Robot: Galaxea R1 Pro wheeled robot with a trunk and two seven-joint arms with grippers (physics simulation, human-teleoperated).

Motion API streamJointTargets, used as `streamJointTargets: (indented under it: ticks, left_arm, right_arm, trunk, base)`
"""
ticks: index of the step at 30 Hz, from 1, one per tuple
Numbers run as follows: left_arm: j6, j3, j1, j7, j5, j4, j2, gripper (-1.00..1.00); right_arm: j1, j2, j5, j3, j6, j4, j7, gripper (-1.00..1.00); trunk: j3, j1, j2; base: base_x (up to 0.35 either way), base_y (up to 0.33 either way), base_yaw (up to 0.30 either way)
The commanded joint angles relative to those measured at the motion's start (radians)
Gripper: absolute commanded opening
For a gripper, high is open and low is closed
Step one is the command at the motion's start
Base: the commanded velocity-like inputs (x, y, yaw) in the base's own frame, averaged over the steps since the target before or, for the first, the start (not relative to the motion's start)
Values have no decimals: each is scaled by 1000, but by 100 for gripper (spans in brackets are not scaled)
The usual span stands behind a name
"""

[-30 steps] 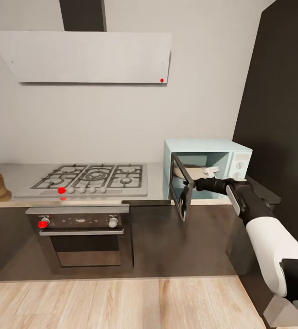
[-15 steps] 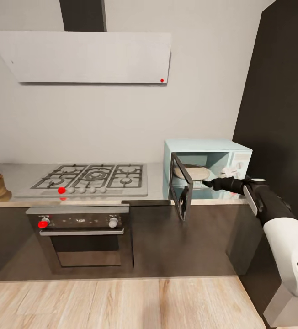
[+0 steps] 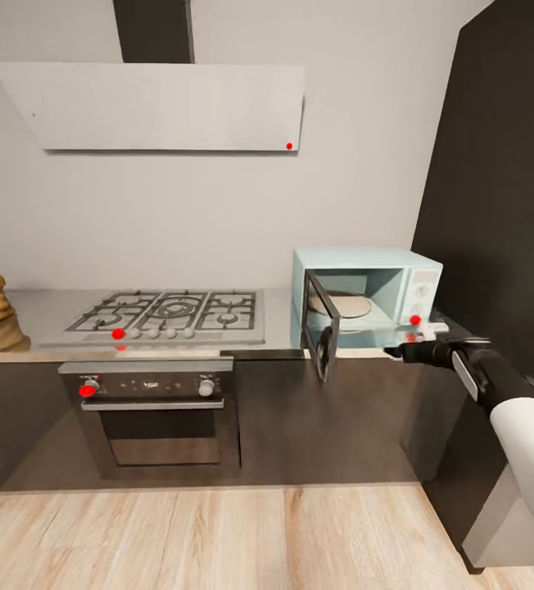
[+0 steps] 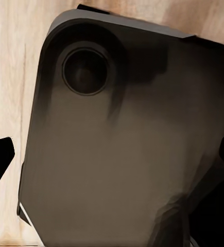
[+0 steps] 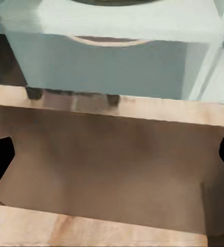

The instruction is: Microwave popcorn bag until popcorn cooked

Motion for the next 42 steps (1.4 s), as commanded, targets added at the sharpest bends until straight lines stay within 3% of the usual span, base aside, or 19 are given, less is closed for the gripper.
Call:
streamJointTargets:
  ticks: [1, 4, 7, 10, 13, 16, 17, 20, 24, 27, 31, 42]
  left_arm:
    - [-2, 0, 0, -1, 6, -1, 0, 100]
    - [-2, -1, 0, -1, 6, -1, 1, 100]
    - [-2, -1, 0, 0, 6, -1, 1, 100]
    - [-1, -1, 0, -1, 6, -1, 1, 100]
    - [-2, -1, 0, -1, 6, -1, 1, 100]
    - [-2, -1, 1, -1, 6, -1, 1, 100]
    - [-2, -1, 0, -1, 6, -1, 1, 100]
    - [-2, -1, 0, -1, 6, -1, 1, 100]
    - [-1, -2, 0, 0, 6, -1, 1, 100]
    - [-1, -2, 0, 1, 6, -1, 1, 100]
    - [-1, -3, 0, 0, 6, -1, 1, 100]
    - [-1, -3, 0, 1, 7, -1, 2, 100]
  right_arm:
    - [0, -2, 6, -3, -5, 15, 1, 100]
    - [0, -28, 6, -2, -39, 88, -6, 100]
    - [0, -41, 6, -1, -100, 221, -7, 100]
    - [0, -37, 5, 0, -186, 421, -6, 100]
    - [4, -27, 4, 0, -230, 527, -7, 100]
    - [96, -22, 3, 0, -244, 550, -8, 100]
    - [154, -14, 5, 1, -248, 552, -9, 100]
    - [294, 52, 6, 2, -327, 553, -24, 100]
    - [509, 183, 15, 7, -476, 554, -223, 100]
    - [604, 230, 47, 7, -529, 554, -323, 100]
    - [676, 241, 53, 7, -543, 554, -345, 100]
    - [763, 242, 49, 6, -538, 556, -361, 100]
  trunk:
    - [-1, -1, -1]
    - [-1, -1, -1]
    - [-1, -1, -1]
    - [-1, -1, -1]
    - [-1, -1, -1]
    - [-1, -1, -1]
    - [-1, -1, -1]
    - [-1, -1, -1]
    - [-1, -1, -1]
    - [-1, -1, -1]
    - [-1, -1, -1]
    - [-1, -1, -1]
  base:
    - [-336, 0, 0]
    - [-337, 0, 0]
    - [-338, 0, 0]
    - [-338, 0, 0]
    - [-338, 0, 0]
    - [-338, 0, 0]
    - [-338, 0, 0]
    - [-337, 0, 0]
    - [-337, 0, 0]
    - [-336, 0, 0]
    - [-282, 0, 0]
    - [-45, 0, 0]
